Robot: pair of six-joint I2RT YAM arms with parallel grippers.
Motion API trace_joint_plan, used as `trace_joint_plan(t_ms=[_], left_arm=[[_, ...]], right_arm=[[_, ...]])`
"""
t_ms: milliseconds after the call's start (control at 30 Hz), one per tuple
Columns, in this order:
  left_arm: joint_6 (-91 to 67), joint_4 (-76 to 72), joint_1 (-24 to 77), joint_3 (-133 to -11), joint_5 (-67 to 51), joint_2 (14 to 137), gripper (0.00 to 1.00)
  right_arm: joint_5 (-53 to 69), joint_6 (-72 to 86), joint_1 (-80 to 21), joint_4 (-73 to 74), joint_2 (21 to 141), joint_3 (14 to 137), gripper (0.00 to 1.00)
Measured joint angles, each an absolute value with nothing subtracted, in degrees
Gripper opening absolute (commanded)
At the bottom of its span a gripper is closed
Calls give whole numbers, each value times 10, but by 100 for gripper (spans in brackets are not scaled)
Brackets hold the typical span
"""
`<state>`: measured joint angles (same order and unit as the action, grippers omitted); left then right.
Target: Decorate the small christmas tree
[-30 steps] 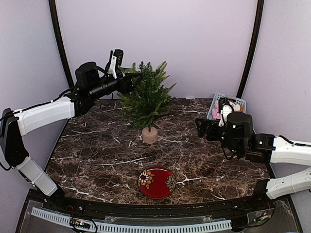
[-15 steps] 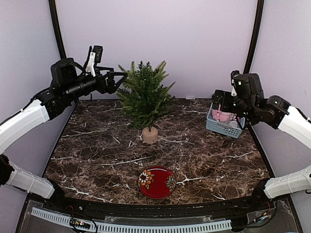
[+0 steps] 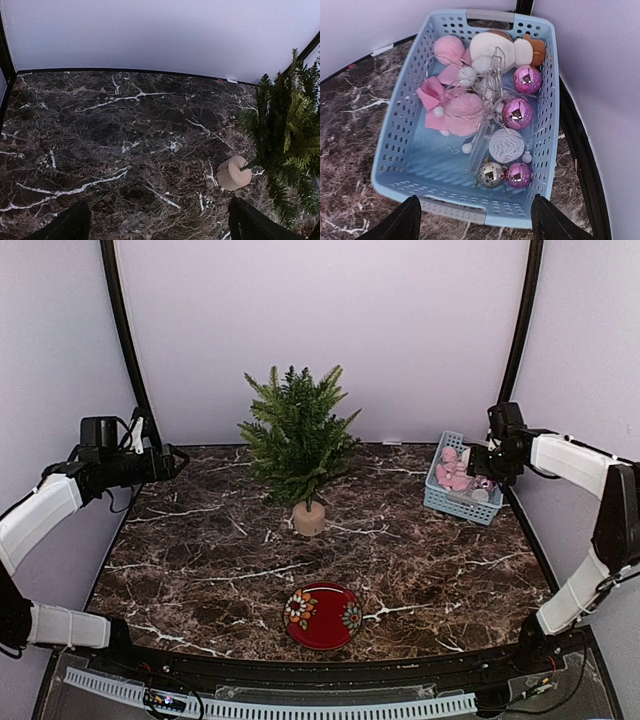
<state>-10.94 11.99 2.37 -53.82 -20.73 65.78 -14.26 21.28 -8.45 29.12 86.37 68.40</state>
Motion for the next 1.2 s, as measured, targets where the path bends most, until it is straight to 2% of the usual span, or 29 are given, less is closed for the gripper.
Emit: trace_joint_plan(t_ms=[367, 500, 600, 700, 733, 800, 867, 1033, 1200], left_arm=[[-50, 113, 17, -469, -142, 571, 99], [-47, 95, 17, -456, -127, 567, 99], [-44, 87, 17, -455, -117, 567, 99], [-40, 83, 17, -454, -109, 567, 99], [-39, 81, 17, -454, -107, 567, 99], [-36, 81, 17, -453, -103, 567, 98], [-34, 80, 17, -453, -100, 567, 98], [-35, 78, 17, -451, -101, 558, 98], [-51, 84, 17, -455, -142, 521, 95]], right_arm=[[-114, 185, -22, 257, 1073, 822, 69], [-117, 181, -11, 243, 1127, 875, 61], [-121, 182, -8, 230, 1183, 922, 59], [-121, 180, -7, 219, 1214, 931, 47], [-119, 179, -7, 217, 1221, 932, 39], [-117, 182, -7, 212, 1233, 934, 15], [-116, 174, -7, 210, 1236, 938, 0], [-117, 169, -7, 199, 1216, 934, 0], [-99, 162, -7, 206, 1090, 881, 0]])
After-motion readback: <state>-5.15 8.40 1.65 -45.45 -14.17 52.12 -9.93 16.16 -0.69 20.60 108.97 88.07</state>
